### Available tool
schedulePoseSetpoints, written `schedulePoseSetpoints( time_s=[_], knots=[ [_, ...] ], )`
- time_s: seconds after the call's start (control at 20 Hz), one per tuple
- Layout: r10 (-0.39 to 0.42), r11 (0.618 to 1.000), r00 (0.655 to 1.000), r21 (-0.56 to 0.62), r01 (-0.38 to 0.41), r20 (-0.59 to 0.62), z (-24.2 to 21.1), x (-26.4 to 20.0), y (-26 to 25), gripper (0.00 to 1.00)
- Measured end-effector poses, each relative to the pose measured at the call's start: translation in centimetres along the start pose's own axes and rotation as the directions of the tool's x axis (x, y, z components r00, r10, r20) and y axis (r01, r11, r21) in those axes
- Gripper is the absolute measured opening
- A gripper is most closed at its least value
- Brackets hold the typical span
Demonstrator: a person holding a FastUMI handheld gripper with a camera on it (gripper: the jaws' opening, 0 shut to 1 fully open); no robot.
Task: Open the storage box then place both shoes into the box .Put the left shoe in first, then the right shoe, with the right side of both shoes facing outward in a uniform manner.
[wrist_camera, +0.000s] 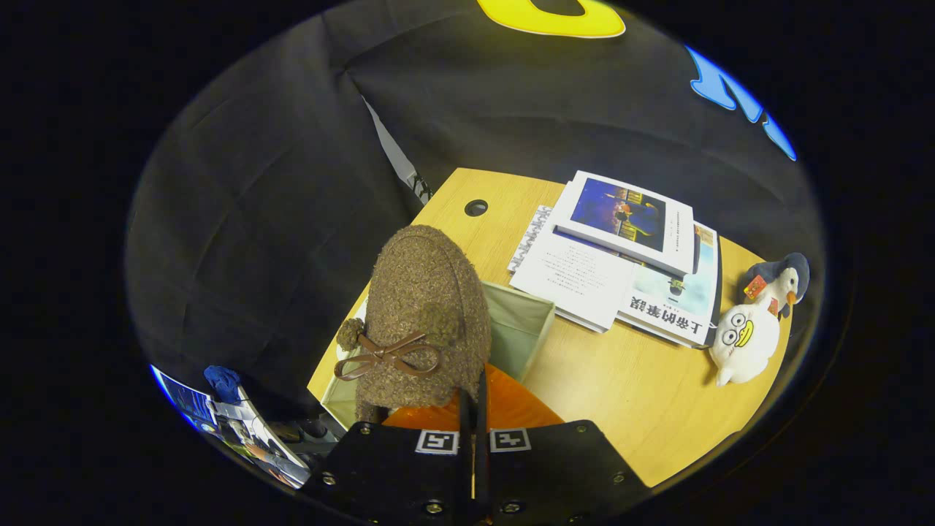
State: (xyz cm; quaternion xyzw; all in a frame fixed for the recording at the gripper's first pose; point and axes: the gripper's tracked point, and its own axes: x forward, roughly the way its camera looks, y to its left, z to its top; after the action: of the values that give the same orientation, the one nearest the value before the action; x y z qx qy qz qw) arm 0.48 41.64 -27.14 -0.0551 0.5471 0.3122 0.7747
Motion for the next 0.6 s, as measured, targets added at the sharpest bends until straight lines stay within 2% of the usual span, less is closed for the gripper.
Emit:
schedulePoseSetpoints(
  time_s=[0.3, 0.5, 0.6],
  knots=[
    [0.001, 0.999, 0.999, 0.04, 0.001, -0.034, -2.3, 2.3, 1.6, 0.02],
    [0.055, 0.998, 0.998, 0.034, -0.054, -0.022, -2.2, 2.7, 3.4, 0.06],
    [0.089, 0.996, 0.996, 0.02, -0.089, -0.006, -2.0, 2.0, 4.2, 0.2]
  ],
)
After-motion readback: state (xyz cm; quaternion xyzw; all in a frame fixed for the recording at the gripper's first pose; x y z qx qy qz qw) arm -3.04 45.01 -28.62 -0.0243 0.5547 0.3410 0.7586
